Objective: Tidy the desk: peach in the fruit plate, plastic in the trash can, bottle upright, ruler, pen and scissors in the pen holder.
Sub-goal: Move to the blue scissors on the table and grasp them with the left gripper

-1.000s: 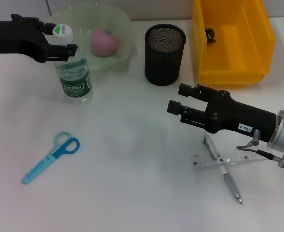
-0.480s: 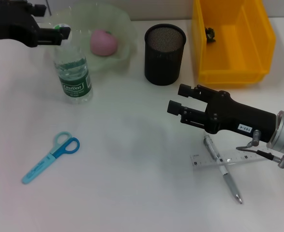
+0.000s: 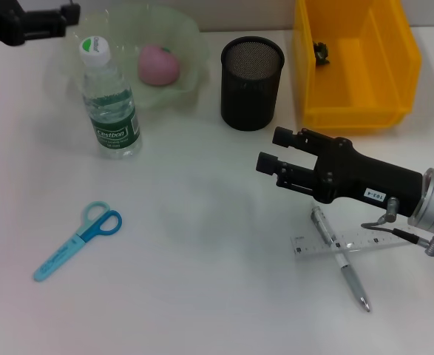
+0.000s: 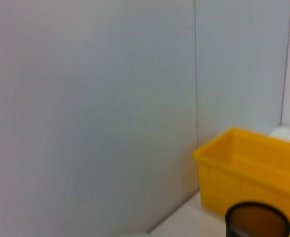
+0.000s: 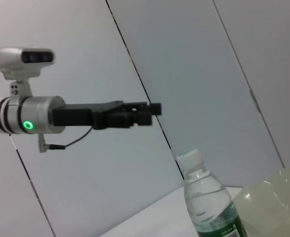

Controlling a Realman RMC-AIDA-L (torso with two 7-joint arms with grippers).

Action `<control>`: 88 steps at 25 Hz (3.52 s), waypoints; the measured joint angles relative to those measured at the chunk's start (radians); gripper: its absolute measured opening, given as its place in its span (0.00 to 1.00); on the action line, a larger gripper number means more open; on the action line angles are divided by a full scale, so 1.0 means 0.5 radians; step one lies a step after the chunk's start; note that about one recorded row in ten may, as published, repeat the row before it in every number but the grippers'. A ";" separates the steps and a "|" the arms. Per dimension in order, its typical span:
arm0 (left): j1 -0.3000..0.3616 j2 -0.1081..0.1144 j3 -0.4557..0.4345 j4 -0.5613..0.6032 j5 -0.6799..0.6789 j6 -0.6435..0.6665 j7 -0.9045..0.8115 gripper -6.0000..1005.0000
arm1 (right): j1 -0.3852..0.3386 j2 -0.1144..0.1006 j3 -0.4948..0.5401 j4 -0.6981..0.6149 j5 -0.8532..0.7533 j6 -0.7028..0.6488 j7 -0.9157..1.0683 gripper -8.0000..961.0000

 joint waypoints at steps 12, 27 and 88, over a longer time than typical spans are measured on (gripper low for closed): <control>0.029 0.028 -0.347 -0.491 -0.653 0.517 0.288 0.79 | 0.000 0.000 0.000 -0.004 0.000 0.000 -0.001 0.75; 0.028 0.099 -0.348 -1.273 -0.767 1.050 0.810 0.78 | -0.011 -0.007 -0.020 -0.006 -0.007 -0.015 -0.005 0.75; 0.133 0.087 -0.327 -1.190 -0.385 0.797 0.657 0.78 | -0.153 -0.015 -0.012 -0.518 -0.160 -0.174 0.329 0.75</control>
